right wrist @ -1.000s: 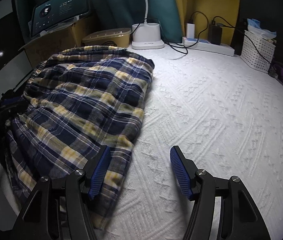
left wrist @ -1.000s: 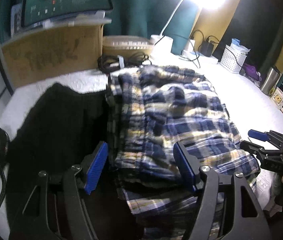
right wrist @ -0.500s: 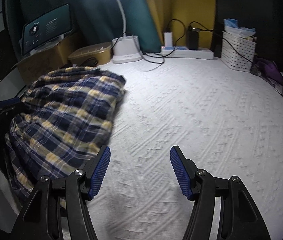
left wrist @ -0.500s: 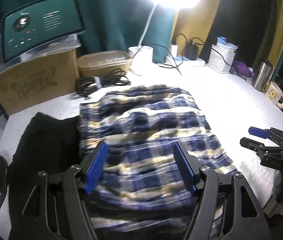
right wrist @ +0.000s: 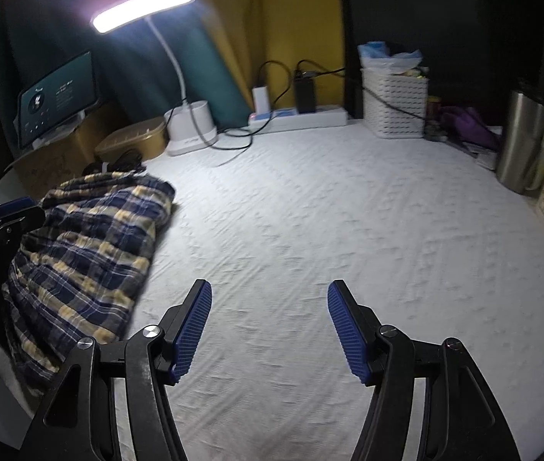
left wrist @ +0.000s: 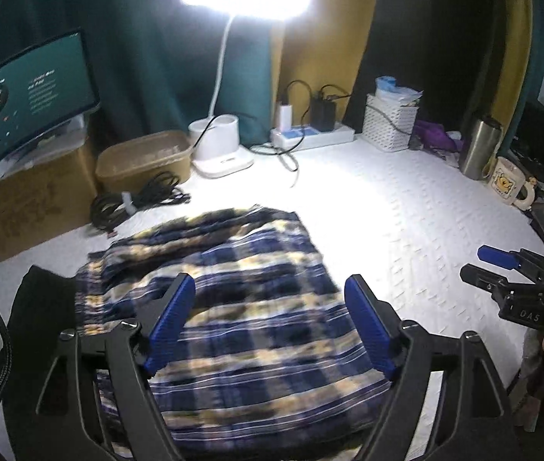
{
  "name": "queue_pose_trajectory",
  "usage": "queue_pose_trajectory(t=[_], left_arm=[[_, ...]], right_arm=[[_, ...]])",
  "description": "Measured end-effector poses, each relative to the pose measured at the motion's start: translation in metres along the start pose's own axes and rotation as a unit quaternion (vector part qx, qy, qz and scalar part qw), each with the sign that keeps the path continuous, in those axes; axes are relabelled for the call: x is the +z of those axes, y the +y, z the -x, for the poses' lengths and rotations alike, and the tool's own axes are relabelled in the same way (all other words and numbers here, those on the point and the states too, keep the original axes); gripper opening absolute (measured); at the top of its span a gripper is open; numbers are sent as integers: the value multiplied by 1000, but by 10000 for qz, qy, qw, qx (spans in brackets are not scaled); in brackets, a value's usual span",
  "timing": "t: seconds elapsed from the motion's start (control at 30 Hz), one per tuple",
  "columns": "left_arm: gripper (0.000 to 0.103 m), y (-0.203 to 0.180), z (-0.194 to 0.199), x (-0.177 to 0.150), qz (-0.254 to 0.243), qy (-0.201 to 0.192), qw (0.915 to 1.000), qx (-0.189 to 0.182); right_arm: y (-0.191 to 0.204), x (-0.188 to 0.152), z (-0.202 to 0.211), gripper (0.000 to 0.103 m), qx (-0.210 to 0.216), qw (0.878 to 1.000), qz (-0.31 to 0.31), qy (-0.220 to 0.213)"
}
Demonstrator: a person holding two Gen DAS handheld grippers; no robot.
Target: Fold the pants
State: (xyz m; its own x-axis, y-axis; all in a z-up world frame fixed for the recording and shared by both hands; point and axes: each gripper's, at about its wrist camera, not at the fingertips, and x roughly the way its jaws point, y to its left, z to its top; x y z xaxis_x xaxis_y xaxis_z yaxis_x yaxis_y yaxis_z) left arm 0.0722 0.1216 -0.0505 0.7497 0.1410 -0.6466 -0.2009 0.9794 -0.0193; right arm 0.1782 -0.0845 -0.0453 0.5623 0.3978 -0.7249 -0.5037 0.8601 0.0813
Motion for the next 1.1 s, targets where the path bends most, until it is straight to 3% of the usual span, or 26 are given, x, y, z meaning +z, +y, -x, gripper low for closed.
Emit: queue_pose_trajectory(t=[0.03, 0.07, 0.4, 1.1], left_arm=[[80, -4, 0, 1, -22, -18, 10000, -14], [80, -10, 1, 2, -71, -52, 10000, -37], [81, -51, 15, 3, -596, -380, 9974, -149], [81, -70, 70, -9, -774, -864, 9924, -413]], right_arm=[[-3, 0, 3, 83, -35, 10000, -13, -28], [-7, -1, 7, 87, -58, 10000, -39, -71], [-28, -11, 51, 87, -338, 9985, -229, -363], [-16, -27, 137, 87, -871, 9908, -281, -992]])
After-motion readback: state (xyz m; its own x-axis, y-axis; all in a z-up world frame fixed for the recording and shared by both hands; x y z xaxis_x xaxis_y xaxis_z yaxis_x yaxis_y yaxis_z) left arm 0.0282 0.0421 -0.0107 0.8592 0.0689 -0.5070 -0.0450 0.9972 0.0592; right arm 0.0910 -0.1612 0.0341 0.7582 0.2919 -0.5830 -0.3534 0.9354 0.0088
